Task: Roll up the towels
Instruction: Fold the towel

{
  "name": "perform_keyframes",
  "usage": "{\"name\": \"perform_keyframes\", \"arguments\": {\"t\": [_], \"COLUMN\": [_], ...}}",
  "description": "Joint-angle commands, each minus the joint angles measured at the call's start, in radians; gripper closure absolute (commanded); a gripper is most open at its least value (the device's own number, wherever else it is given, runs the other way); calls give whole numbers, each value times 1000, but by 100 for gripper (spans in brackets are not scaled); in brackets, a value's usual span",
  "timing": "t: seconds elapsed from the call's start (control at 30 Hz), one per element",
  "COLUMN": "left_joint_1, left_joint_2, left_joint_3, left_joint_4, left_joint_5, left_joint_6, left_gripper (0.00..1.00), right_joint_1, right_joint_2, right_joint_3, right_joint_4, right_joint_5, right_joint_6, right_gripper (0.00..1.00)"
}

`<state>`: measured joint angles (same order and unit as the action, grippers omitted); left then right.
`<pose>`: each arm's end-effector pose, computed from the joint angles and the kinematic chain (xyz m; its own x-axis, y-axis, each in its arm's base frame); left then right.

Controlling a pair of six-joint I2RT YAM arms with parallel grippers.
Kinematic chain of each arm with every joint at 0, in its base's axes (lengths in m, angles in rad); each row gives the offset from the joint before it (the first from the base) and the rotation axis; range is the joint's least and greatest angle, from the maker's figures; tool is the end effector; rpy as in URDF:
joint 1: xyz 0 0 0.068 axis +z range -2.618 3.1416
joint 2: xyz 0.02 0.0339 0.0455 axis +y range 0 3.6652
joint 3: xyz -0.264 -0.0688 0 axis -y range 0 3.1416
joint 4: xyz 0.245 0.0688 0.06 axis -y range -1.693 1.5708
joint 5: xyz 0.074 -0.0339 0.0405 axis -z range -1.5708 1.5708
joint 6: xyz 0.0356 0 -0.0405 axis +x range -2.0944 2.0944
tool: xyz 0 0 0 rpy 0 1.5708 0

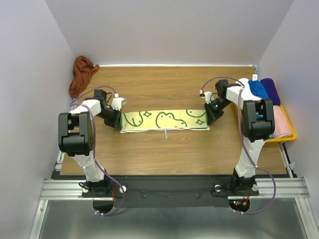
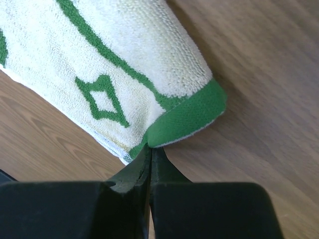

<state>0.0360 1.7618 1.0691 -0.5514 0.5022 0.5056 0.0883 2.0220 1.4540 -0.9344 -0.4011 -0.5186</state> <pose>0.3311 -0.0052 0.1628 -0.7686 0.3971 -0.5016 0.5659 0.7877 -0.2434 0.3785 0.0475 0.1633 -0.8097 -0.5298 -0.2524 -0.5862 0.7508 0.3044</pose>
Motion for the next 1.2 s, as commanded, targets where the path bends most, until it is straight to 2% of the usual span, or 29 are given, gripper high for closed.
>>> {"name": "perform_keyframes", "arguments": {"t": [0.0,0.2,0.23,0.27,0.33,0.4,0.53,0.6,0.7,0.77,0.9,1.07,1.17], "left_joint_1": [-4,-2,-4,-2,-1,-1,-21,-33,-108,-152,-209,-220,-220], "left_joint_2": [105,215,215,206,186,131,29,-20,-53,-59,-32,33,67], "left_joint_3": [75,255,276,308,348,359,379,368,315,282,197,181,201], "left_joint_4": [70,27,13,4,-33,-51,-68,-65,-19,11,97,160,192], "left_joint_5": [-108,-140,-136,-136,-131,-125,-90,-68,-62,-50,-74,-112,-160], "left_joint_6": [-19,-12,-1,10,20,14,-2,-12,-83,-131,-252,-329,-346], "left_gripper": [100,98,94,86,78,72,70,67,66,67,78,89,92], "right_joint_1": [21,119,132,143,140,127,88,87,88,90,117,146,153], "right_joint_2": [-19,-88,-97,-121,-159,-198,-253,-249,-205,-157,-50,9,3], "right_joint_3": [-78,-202,-224,-230,-227,-218,-117,-26,86,135,198,129,31], "right_joint_4": [-15,-70,-90,-133,-161,-170,-205,-219,-196,-181,-155,-123,-83], "right_joint_5": [2,-50,-71,-83,-73,-39,10,13,-28,-41,-45,-39,-12], "right_joint_6": [-24,-63,-79,-105,-124,-135,-152,-150,-106,-84,-58,-58,-64], "right_gripper": [100,98,95,84,65,60,44,43,43,51,67,82,86]}}
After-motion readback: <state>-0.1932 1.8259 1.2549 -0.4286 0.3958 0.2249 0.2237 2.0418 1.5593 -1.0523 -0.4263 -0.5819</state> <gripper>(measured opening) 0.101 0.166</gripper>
